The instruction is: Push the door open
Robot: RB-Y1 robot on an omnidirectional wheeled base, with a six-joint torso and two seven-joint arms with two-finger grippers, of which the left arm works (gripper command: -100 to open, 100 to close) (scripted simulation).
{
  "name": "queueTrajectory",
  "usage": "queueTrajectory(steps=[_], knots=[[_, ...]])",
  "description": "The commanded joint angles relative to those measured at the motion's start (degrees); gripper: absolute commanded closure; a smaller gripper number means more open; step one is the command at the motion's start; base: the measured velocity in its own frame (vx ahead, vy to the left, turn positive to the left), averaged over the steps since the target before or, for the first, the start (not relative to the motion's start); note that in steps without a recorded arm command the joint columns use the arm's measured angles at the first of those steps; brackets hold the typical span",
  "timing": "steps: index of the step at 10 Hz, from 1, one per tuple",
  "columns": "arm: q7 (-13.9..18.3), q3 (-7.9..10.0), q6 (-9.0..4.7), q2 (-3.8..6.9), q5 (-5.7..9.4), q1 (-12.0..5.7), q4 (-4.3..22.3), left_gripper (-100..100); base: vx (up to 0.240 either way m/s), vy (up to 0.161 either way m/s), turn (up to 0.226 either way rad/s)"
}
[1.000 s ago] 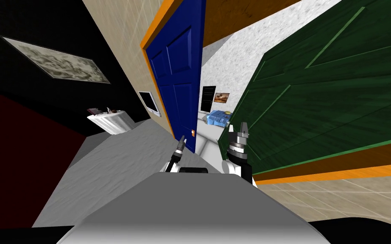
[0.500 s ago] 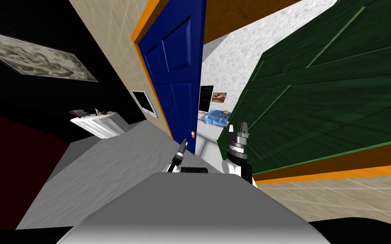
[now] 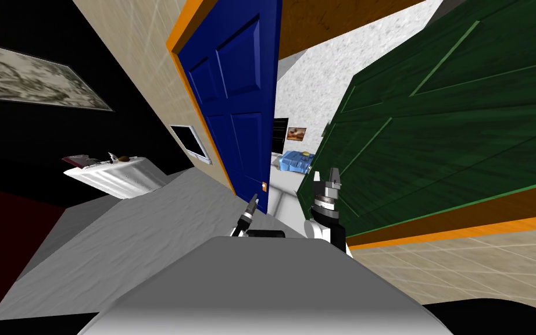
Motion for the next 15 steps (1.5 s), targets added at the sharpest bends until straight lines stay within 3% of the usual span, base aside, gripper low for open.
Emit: queueTrajectory(steps=[1,8,9,15], knots=[[-0.01,-0.54,-0.68,-0.05,-0.15,-0.83,2.64,-100,0.076,0.08,-0.1],[0.04,-2.54,-2.61,0.05,-0.72,-2.66,10.31,-100,0.073,0.07,-0.078],[0.05,-2.33,-2.34,-0.04,-0.65,-2.7,9.79,-100,0.043,0.042,-0.024],[-0.41,-1.38,-3.88,-0.66,-0.4,-3.35,12.3,-100,0.193,-0.073,-0.029]])
